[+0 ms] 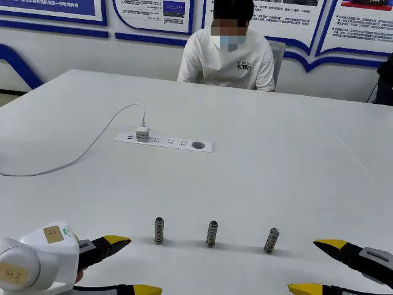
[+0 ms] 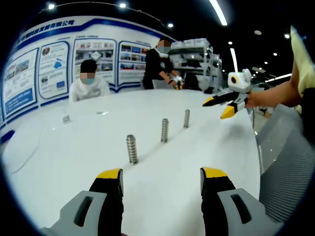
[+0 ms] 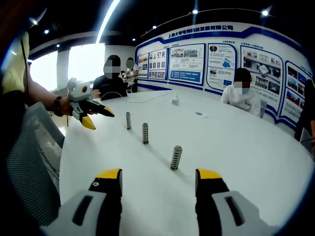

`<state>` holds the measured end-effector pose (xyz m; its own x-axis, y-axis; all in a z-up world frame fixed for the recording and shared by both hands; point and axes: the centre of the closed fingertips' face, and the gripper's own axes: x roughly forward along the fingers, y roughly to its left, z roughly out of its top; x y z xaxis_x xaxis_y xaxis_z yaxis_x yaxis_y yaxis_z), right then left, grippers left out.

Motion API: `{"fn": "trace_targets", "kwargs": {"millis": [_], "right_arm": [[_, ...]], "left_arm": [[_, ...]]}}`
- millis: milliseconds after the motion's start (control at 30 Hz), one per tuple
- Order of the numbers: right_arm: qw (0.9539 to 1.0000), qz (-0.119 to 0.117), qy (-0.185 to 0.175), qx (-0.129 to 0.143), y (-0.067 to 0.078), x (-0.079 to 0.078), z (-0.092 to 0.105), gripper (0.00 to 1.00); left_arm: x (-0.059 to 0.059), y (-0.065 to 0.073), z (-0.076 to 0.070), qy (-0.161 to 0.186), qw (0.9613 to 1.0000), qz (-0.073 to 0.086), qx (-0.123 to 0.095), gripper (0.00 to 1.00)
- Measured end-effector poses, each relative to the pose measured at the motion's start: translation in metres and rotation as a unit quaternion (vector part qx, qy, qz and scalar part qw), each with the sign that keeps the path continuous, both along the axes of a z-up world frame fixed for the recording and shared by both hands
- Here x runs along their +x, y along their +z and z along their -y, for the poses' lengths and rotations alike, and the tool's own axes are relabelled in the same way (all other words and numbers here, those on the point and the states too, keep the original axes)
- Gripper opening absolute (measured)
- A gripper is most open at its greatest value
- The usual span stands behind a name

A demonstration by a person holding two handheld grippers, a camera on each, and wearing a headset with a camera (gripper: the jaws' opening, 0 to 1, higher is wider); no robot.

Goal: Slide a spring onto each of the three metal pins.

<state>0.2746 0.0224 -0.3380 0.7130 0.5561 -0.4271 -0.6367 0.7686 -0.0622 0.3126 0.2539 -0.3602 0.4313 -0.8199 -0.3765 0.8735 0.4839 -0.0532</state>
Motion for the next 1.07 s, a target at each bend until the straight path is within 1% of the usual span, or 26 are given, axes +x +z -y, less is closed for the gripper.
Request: {"fn": "trace_targets", "kwargs": {"millis": [267, 767, 1067], "right_arm": [[1.0, 0.0, 0.005, 0.007, -0.0042, 0.0009, -0.0029, 0.64], [0.9999, 0.002, 0.004, 0.012, -0.0016, 0.0067, -0.0025, 0.67], [0.9999, 0.0, 0.007, 0.01, -0.0017, 0.0086, -0.0025, 0.67]], "left_arm": [[-0.0002, -0.0071, -0.0017, 0.005, 1.0, -0.007, 0.002, 0.65], [0.0002, -0.006, -0.0039, 0.017, 0.9998, -0.006, -0.001, 0.66], [-0.0011, -0.0073, -0.005, 0.021, 0.9997, -0.008, -0.003, 0.67]]}}
